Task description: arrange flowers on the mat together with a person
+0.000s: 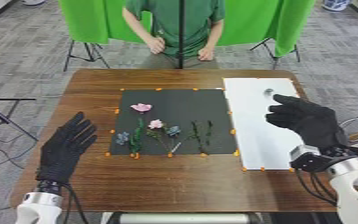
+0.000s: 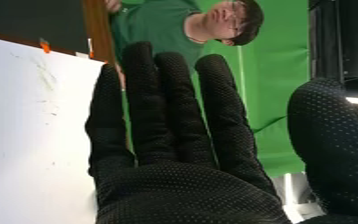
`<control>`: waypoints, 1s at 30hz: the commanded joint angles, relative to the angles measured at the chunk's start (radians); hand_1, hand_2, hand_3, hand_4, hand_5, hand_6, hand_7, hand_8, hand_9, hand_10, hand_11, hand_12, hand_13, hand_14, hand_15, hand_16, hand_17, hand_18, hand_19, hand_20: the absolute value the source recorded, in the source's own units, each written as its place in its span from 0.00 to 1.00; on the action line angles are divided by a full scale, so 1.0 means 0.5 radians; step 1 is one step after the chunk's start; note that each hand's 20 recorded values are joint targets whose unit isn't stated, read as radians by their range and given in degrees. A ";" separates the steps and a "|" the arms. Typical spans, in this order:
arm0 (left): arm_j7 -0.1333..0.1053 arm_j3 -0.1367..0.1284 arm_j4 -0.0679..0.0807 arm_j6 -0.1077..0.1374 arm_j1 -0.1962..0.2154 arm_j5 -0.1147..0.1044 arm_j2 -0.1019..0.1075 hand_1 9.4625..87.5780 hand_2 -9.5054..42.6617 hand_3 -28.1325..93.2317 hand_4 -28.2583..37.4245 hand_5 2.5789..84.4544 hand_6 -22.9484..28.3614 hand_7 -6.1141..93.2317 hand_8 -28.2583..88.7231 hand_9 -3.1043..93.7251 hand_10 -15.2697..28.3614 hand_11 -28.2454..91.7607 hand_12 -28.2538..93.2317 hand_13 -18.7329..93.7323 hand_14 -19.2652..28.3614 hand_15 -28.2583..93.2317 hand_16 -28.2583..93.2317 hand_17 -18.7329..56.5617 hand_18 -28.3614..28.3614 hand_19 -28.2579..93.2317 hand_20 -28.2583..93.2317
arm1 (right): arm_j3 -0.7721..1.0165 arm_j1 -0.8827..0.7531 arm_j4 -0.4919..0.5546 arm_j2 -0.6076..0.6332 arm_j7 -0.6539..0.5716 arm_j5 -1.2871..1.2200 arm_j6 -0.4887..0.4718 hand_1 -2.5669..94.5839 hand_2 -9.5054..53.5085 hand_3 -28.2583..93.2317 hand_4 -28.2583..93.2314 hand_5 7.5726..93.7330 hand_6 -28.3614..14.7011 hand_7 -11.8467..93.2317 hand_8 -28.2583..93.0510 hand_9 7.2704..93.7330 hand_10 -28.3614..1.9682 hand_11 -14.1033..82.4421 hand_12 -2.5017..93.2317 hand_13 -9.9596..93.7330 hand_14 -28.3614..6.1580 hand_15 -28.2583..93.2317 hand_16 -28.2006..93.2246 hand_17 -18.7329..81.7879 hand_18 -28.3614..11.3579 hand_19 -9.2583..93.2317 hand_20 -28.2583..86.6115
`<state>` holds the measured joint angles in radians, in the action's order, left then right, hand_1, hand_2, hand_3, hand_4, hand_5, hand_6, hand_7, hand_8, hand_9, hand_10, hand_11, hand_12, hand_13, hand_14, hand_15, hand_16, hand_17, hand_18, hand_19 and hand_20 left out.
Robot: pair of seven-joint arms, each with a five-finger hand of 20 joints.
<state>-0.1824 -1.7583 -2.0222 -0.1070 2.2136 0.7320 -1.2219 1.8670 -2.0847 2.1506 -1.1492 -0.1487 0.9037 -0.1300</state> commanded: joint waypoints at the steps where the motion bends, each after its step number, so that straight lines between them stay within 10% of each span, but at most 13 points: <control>1: -0.015 0.006 -0.007 0.025 0.050 -0.012 -0.005 0.19 0.17 0.82 0.00 0.39 0.51 0.21 0.17 0.33 0.63 0.37 0.35 0.38 0.70 0.39 0.25 0.13 0.87 0.58 0.30 | -0.130 0.172 -0.085 0.059 0.053 0.100 0.029 0.20 0.29 0.94 0.05 0.51 0.55 0.28 0.15 0.51 0.38 0.34 0.26 0.51 0.39 0.53 0.39 0.31 0.15 0.60 0.51; 13: -0.019 0.008 -0.013 0.049 0.048 -0.018 0.002 0.19 0.17 0.82 0.00 0.39 0.51 0.21 0.17 0.33 0.62 0.37 0.35 0.38 0.70 0.39 0.25 0.13 0.87 0.58 0.30 | -0.516 0.867 -0.478 0.633 0.157 1.531 -0.057 0.27 0.03 0.92 0.02 0.36 0.57 0.33 0.13 0.32 0.50 0.30 0.28 0.39 0.49 0.46 0.41 0.28 0.19 0.58 0.50; 20: -0.034 0.000 -0.023 0.062 0.072 -0.018 0.000 0.19 0.17 0.82 0.00 0.39 0.51 0.21 0.17 0.33 0.62 0.37 0.36 0.38 0.70 0.39 0.25 0.13 0.87 0.58 0.30 | -0.695 1.108 -0.707 0.782 0.162 2.588 -0.127 0.28 0.00 0.93 0.01 0.20 0.58 0.28 0.15 0.17 0.58 0.15 0.30 0.27 0.50 0.20 0.58 0.21 0.26 0.46 0.45; 30: -0.033 -0.006 -0.020 0.062 0.075 -0.015 0.004 0.19 0.17 0.82 0.00 0.39 0.51 0.21 0.17 0.33 0.62 0.37 0.36 0.38 0.70 0.39 0.25 0.13 0.87 0.58 0.30 | -1.100 1.468 -1.127 0.853 -0.048 2.960 -0.017 0.22 0.00 0.91 0.01 0.17 0.58 0.25 0.17 0.15 0.59 0.10 0.31 0.26 0.43 0.16 0.57 0.19 0.21 0.41 0.41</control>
<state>-0.2017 -1.7588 -2.0335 -0.0854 2.2381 0.7270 -1.2200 1.3829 -1.4392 1.6922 -0.7290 -0.0980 2.1347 -0.1789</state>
